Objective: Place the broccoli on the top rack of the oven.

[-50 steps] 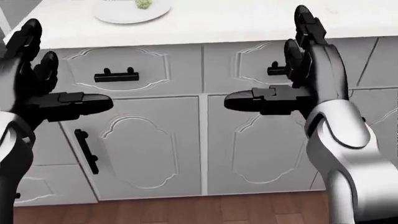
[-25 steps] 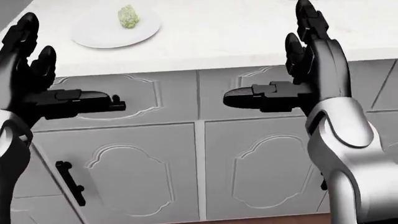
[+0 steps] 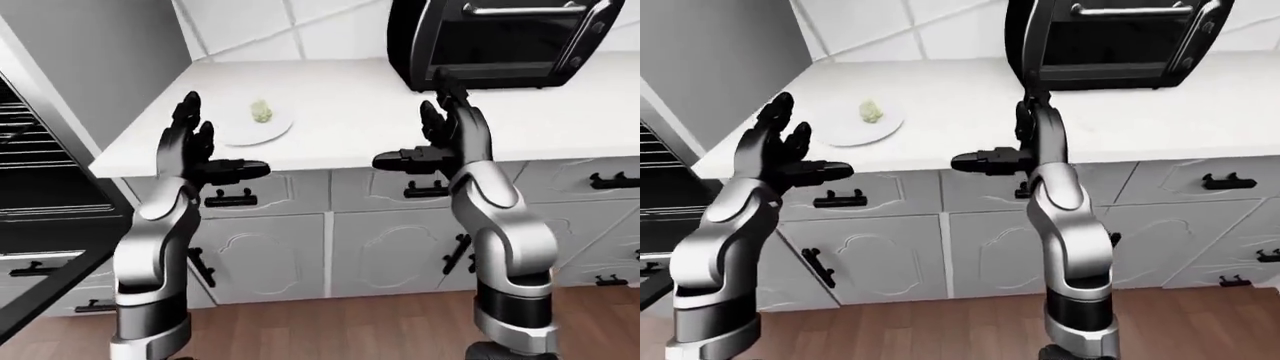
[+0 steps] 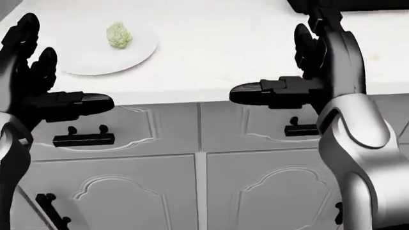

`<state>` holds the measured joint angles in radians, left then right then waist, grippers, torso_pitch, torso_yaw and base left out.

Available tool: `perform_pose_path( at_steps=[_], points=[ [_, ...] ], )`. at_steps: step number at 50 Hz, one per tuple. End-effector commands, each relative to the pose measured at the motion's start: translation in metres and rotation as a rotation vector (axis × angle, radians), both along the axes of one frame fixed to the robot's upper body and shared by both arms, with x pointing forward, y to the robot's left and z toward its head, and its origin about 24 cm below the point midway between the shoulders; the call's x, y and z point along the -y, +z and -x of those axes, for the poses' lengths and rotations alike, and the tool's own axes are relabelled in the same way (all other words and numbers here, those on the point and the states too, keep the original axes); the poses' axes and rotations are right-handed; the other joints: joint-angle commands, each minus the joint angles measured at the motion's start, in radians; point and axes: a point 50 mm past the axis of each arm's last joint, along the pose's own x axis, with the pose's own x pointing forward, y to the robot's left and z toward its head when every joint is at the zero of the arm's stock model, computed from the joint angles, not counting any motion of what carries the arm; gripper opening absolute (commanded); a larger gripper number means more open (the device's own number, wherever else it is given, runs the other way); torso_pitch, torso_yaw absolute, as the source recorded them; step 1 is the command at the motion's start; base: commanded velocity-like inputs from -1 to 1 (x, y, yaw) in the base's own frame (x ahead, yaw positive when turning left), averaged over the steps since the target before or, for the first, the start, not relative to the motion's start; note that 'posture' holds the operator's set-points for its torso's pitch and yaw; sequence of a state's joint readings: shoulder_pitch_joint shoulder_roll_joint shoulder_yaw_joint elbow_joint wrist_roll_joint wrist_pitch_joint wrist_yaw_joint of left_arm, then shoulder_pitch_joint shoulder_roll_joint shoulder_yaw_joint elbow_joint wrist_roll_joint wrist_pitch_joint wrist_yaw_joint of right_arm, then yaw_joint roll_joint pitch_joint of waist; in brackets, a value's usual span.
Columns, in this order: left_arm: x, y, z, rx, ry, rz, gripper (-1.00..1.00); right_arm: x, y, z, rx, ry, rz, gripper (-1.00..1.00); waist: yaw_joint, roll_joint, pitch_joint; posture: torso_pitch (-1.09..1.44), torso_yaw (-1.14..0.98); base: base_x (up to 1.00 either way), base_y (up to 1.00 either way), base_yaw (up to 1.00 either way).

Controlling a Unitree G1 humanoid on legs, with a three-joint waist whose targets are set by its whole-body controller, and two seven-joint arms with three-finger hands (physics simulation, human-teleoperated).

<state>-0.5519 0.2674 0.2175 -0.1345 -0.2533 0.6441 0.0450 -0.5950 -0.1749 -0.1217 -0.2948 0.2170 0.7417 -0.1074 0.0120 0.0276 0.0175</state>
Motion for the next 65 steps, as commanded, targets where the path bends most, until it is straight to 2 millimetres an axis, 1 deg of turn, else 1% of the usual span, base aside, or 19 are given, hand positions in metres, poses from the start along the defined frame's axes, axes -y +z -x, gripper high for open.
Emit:
perform_pose_path(
  at_steps=[1,5,7,10,19,23,25,26,29,37,39,42,47,49,50,51,53,56,65],
  points=[
    [0.0079,0.0248,0.0024,0.113,-0.035,-0.010,1.00,0.0063,0.0178,0.0037,0.089,-0.030,0.000,1.00,-0.010,0.010,-0.022,0.00,0.00,0.12,0.00,0.00],
    [0.0074,0.0240,0.0019,0.113,-0.033,-0.010,1.00,0.0065,0.0172,0.0033,0.090,-0.029,0.000,1.00,0.000,-0.033,-0.007,0.00,0.00,0.15,0.00,0.00],
    [0.0080,0.0239,0.0014,0.113,-0.035,-0.009,1.00,0.0063,0.0189,0.0043,0.092,-0.029,-0.001,1.00,0.003,-0.081,-0.015,0.00,0.00,0.16,0.00,0.00],
    [0.0079,0.0235,0.0010,0.112,-0.035,-0.009,1.00,0.0057,0.0180,0.0037,0.092,-0.029,0.001,1.00,-0.004,-0.079,0.000,0.00,0.00,0.16,0.00,0.00],
    [0.0091,0.0237,0.0012,0.110,-0.037,-0.012,1.00,0.0059,0.0179,0.0041,0.091,-0.034,0.006,1.00,-0.015,-0.043,-0.001,0.00,0.00,0.16,0.17,0.00],
    [0.0084,0.0221,0.0001,0.108,-0.036,-0.011,1.00,0.0055,0.0183,0.0038,0.093,-0.033,0.006,1.00,-0.026,0.014,-0.008,0.00,0.00,0.17,0.29,0.00],
    [0.0086,0.0222,0.0003,0.108,-0.036,-0.011,1.00,0.0058,0.0180,0.0036,0.094,-0.036,0.006,1.00,-0.031,0.082,-0.027,0.00,0.00,0.16,0.29,0.00],
    [0.0087,0.0225,0.0004,0.110,-0.037,-0.011,1.00,0.0055,0.0187,0.0042,0.096,-0.034,0.007,1.00,-0.025,0.051,-0.024,0.00,0.00,0.16,0.30,0.00],
    [0.0088,0.0222,0.0007,0.109,-0.037,-0.012,1.00,0.0051,0.0184,0.0046,0.095,-0.032,0.007,1.00,-0.020,0.041,-0.007,0.00,0.00,0.17,0.30,0.00],
    [0.0085,0.0239,0.0007,0.110,-0.038,-0.011,1.00,0.0045,0.0191,0.0046,0.095,-0.030,0.005,1.00,-0.003,-0.081,-0.001,0.00,0.00,0.17,0.39,0.00],
    [0.0089,0.0234,0.0002,0.109,-0.039,-0.012,1.00,0.0049,0.0182,0.0039,0.095,-0.031,0.004,1.00,-0.014,-0.061,-0.003,0.00,0.00,0.17,0.39,0.00],
    [0.0091,0.0237,0.0005,0.110,-0.037,-0.012,1.00,0.0045,0.0173,0.0038,0.098,-0.029,0.003,1.00,-0.018,-0.077,-0.017,0.00,0.00,0.16,0.36,0.00],
    [0.0100,0.0245,0.0007,0.113,-0.038,-0.015,1.00,0.0050,0.0177,0.0039,0.100,-0.034,0.001,1.00,-0.028,-0.024,0.002,0.00,0.00,0.16,0.35,0.00],
    [0.0098,0.0243,0.0011,0.112,-0.037,-0.016,1.00,0.0055,0.0175,0.0035,0.101,-0.034,0.002,1.00,-0.033,0.031,-0.009,0.00,0.00,0.17,0.35,0.00],
    [0.0097,0.0227,0.0005,0.110,-0.037,-0.018,1.00,0.0056,0.0176,0.0037,0.100,-0.034,0.002,1.00,-0.030,0.082,-0.023,0.00,0.00,0.16,0.30,0.00],
    [0.0096,0.0232,0.0005,0.110,-0.037,-0.018,1.00,0.0054,0.0182,0.0044,0.097,-0.035,0.004,1.00,-0.025,0.052,-0.024,0.00,0.00,0.16,0.11,0.00],
    [0.0093,0.0236,0.0008,0.110,-0.035,-0.018,1.00,0.0051,0.0178,0.0046,0.094,-0.034,0.006,1.00,-0.022,0.066,-0.008,0.00,0.00,0.16,0.00,0.00],
    [0.0092,0.0233,0.0006,0.109,-0.035,-0.018,1.00,0.0056,0.0156,0.0026,0.091,-0.035,0.007,1.00,-0.011,0.048,-0.018,0.00,0.00,0.17,0.00,0.00],
    [0.0104,0.0231,0.0003,0.108,-0.040,-0.019,1.00,0.0042,0.0153,0.0027,0.088,-0.027,0.003,1.00,0.001,-0.015,0.006,0.00,0.00,0.06,0.00,0.00]
  ],
)
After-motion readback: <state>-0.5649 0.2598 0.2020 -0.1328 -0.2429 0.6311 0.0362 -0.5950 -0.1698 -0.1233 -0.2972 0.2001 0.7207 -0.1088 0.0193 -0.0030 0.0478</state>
